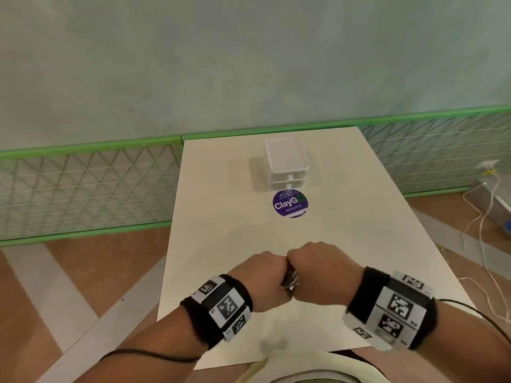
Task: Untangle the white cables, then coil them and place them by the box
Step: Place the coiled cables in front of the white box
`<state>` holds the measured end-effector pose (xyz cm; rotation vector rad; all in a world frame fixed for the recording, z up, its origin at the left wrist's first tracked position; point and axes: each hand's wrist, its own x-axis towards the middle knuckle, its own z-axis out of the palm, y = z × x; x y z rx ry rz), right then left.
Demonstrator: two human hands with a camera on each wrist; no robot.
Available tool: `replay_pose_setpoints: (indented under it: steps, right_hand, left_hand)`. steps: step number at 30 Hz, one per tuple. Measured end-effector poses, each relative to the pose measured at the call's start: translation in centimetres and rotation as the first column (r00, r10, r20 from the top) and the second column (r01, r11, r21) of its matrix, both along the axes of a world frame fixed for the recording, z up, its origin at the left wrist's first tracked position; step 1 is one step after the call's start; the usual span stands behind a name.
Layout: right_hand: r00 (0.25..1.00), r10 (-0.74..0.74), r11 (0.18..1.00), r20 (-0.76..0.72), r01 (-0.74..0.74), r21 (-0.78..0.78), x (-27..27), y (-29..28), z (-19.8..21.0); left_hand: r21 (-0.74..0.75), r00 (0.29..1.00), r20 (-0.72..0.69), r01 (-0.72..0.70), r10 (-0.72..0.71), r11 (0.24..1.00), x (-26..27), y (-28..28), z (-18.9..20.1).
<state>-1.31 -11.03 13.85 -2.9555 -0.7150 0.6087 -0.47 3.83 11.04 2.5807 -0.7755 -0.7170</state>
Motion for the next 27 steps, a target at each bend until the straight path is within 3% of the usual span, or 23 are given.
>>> replay_pose_setpoints:
  steps: [2, 4, 7, 11, 15, 18, 24, 27]
  right_hand:
    - [0.968, -0.033, 0.99, -0.25, 0.065, 0.122, 0.8, -1.0, 0.1]
    - [0.857, -0.033, 0.942, -0.514, 0.198, 0.27, 1.5, -2.1, 0.1]
    - [0.763, 0.016, 0.889, -0.647, 0.286, 0.359, 2.0, -3.5, -0.2]
    - [0.813, -0.008, 0.929, -0.582, 0.221, 0.296, 1.8, -4.7, -1.4]
    - [0.835, -0.054, 0.9, -0.547, 0.278, 0.336, 1.9, -6.9, -3.1]
    - [0.896, -0.08, 0.917, -0.437, 0.238, 0.321, 2.6, -8.7, -4.2]
    - [0.921, -0.23, 0.917, -0.315, 0.314, 0.248, 5.6, -11.7, -7.3]
    - [0.9, -0.337, 0.883, -0.277, 0.404, 0.239, 7.1, -13.4, -8.8]
  left_hand:
    - [0.04, 0.996, 0.043, 0.075, -0.077, 0.996, 0.1, 0.2, -0.4]
    - [0.072, 0.991, 0.063, 0.117, -0.122, 0.99, 0.6, 0.4, -0.5]
    - [0.086, 0.976, 0.097, 0.185, -0.194, 0.979, 1.7, -0.1, -0.8]
    - [0.134, 0.946, 0.135, 0.276, -0.293, 0.952, 3.1, -1.8, -1.7]
    - [0.151, 0.919, 0.166, 0.333, -0.356, 0.931, 5.0, -4.2, -3.0]
    - [0.141, 0.911, 0.161, 0.36, -0.381, 0.922, 6.3, -6.2, -3.9]
    - [0.15, 0.931, 0.086, 0.339, -0.354, 0.929, 10.6, -10.8, -5.8]
    - [0.105, 0.969, 0.022, 0.242, -0.245, 0.965, 14.1, -12.5, -7.2]
